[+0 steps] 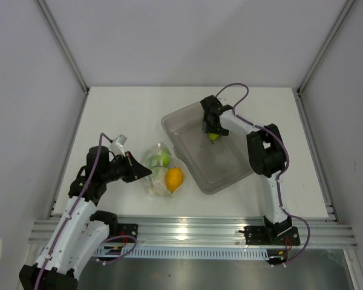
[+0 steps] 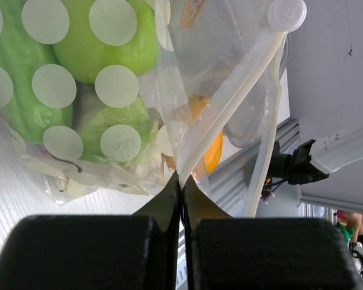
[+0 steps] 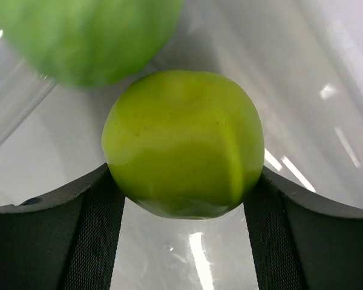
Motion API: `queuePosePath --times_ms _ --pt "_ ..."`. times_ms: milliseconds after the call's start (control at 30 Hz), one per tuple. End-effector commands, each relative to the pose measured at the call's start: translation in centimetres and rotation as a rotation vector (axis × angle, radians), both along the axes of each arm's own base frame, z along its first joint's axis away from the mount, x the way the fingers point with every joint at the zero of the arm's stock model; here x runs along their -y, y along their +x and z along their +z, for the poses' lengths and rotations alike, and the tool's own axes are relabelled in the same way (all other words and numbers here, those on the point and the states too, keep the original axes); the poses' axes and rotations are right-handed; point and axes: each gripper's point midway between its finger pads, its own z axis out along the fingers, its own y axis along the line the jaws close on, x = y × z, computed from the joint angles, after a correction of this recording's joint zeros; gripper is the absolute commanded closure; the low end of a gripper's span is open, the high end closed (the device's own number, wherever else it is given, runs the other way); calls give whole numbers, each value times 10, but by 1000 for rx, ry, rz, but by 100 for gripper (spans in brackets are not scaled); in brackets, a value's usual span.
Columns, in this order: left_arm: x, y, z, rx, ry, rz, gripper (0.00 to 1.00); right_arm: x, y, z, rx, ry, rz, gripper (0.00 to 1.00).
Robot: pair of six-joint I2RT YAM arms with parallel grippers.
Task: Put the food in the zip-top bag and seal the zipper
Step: Pick up the fake fruit from the bin.
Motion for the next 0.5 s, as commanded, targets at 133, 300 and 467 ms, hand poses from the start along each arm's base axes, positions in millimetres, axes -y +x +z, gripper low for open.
queuePosePath --times_ms 133,300,467 --pt "2 -2 13 31 2 -24 99 -16 -15 33 74 -11 16 100" --pt "6 -5 22 24 -44 -34 99 -22 -31 63 122 11 15 100" --pt "5 -6 22 6 -32 -32 99 -31 -53 93 173 47 22 100"
